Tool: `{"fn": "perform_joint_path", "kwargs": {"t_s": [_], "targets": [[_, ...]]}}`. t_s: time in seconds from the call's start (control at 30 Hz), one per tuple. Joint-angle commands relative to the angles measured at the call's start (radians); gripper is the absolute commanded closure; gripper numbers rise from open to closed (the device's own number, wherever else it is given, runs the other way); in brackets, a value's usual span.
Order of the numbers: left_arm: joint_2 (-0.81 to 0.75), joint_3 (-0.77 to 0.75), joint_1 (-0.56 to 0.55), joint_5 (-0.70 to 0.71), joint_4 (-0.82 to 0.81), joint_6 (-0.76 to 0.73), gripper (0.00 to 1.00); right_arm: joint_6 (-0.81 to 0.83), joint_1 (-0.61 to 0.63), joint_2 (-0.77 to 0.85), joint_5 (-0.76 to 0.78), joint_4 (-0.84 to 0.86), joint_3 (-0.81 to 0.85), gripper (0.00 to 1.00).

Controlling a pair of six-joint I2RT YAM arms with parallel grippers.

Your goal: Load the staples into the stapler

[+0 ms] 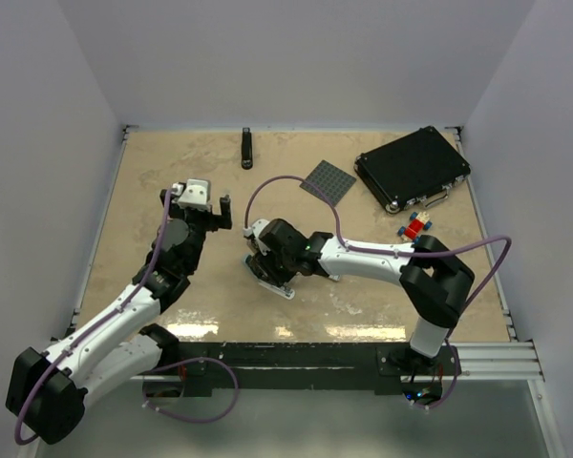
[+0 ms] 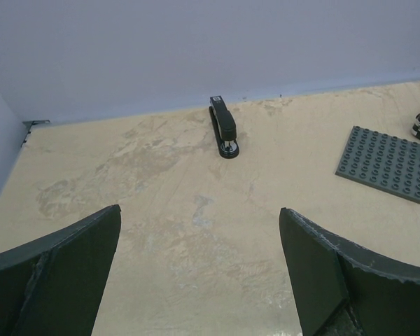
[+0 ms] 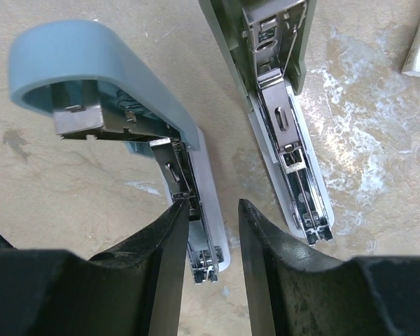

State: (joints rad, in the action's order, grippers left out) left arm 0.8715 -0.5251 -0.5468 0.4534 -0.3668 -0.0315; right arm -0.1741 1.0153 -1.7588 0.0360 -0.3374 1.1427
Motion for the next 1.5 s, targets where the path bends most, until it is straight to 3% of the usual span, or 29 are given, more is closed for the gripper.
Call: {"fn": "perform_joint_path", "kwargs": {"t_s": [0.0, 0.27, 0.63, 0.9, 1.13, 1.3, 1.47], "targets": [[0.012, -0.038, -0.008, -0.031, 0.034, 0.07, 0.0, 0.005, 0.002, 0.068, 0.015, 0.009, 0.002, 0.61], [0.034, -0.118, -0.008, -0.102, 0.202, 0.151, 0.0, 0.005, 0.002, 0.051, 0.01, 0.055, -0.038, 0.61], [0.041, -0.105, -0.008, -0.246, 0.4, 0.271, 0.0, 0.021, 0.0, 0.068, 0.016, 0.069, -0.1, 0.62], [0.041, -0.096, -0.016, -0.317, 0.465, 0.311, 0.02, 0.053, 0.0, 0.151, 0.027, 0.089, -0.086, 0.61], [0.069, -0.09, -0.033, -0.358, 0.514, 0.344, 0.02, 0.051, -0.007, 0.303, -0.034, 0.199, -0.254, 0.61], [0.107, -0.092, -0.07, -0.355, 0.54, 0.36, 0.02, 0.032, -0.007, 0.332, -0.07, 0.251, -0.359, 0.61], [0.127, -0.09, -0.087, -0.348, 0.548, 0.374, 0.04, 0.033, -0.007, 0.302, -0.067, 0.232, -0.342, 0.61]]}}
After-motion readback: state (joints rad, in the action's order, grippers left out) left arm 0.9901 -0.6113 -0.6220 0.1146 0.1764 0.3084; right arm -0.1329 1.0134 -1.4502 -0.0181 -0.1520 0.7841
